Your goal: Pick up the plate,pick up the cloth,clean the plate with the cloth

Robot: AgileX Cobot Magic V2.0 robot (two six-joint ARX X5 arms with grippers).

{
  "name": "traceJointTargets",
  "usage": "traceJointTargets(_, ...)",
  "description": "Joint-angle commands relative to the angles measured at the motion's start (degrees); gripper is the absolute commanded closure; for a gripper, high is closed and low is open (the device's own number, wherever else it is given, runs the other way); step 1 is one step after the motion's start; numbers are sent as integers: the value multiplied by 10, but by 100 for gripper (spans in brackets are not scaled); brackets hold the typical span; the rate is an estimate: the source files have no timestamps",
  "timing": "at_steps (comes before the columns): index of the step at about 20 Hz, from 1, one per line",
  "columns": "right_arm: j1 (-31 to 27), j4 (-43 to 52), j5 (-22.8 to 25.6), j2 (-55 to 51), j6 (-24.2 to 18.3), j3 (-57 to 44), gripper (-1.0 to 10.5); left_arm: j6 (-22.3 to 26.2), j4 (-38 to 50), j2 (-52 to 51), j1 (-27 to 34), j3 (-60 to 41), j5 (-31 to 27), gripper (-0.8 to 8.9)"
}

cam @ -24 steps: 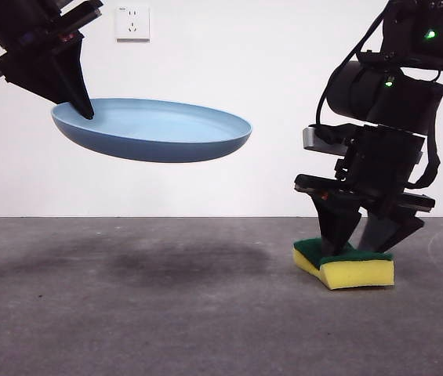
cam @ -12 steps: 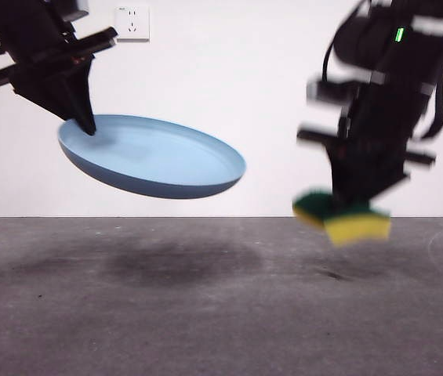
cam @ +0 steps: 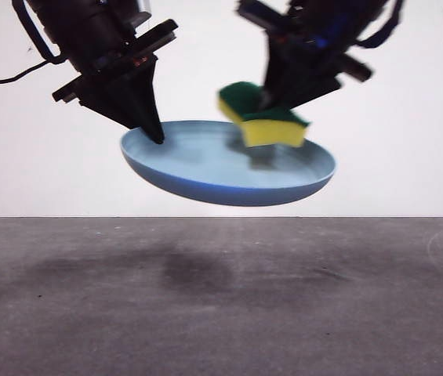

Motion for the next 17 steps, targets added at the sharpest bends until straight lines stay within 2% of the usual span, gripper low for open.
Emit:
traceJointTargets(1, 24, 7, 2, 24, 10, -2, 959, -11, 7, 0, -4, -1, 3, 822)
traceJointTargets(3, 47, 5, 1, 49, 27, -2, 959, -12, 7, 0, -4, -1, 3, 822)
traceJointTargets(7, 96, -49, 10, 77, 20, -2, 959, -14, 5, 0, -4, -1, 3, 822)
traceJointTargets(9, 112, -110, 86, 76, 1, -2, 959, -14, 3, 0, -4, -1, 3, 822)
traceJointTargets(12, 103, -176, 265, 68, -14, -2, 959, -14, 0, 0, -4, -1, 6, 822)
traceJointTargets(13, 96, -177, 305, 65, -14, -2, 959, -14, -1, 0, -4, -1, 12, 822)
traceJointTargets(15, 81, -165, 360, 57, -14, -2, 959, -14, -2, 0, -4, -1, 34, 822)
traceJointTargets(17, 68, -136, 372, 49, -14, -2, 959, -14, -2, 0, -4, -1, 60, 822)
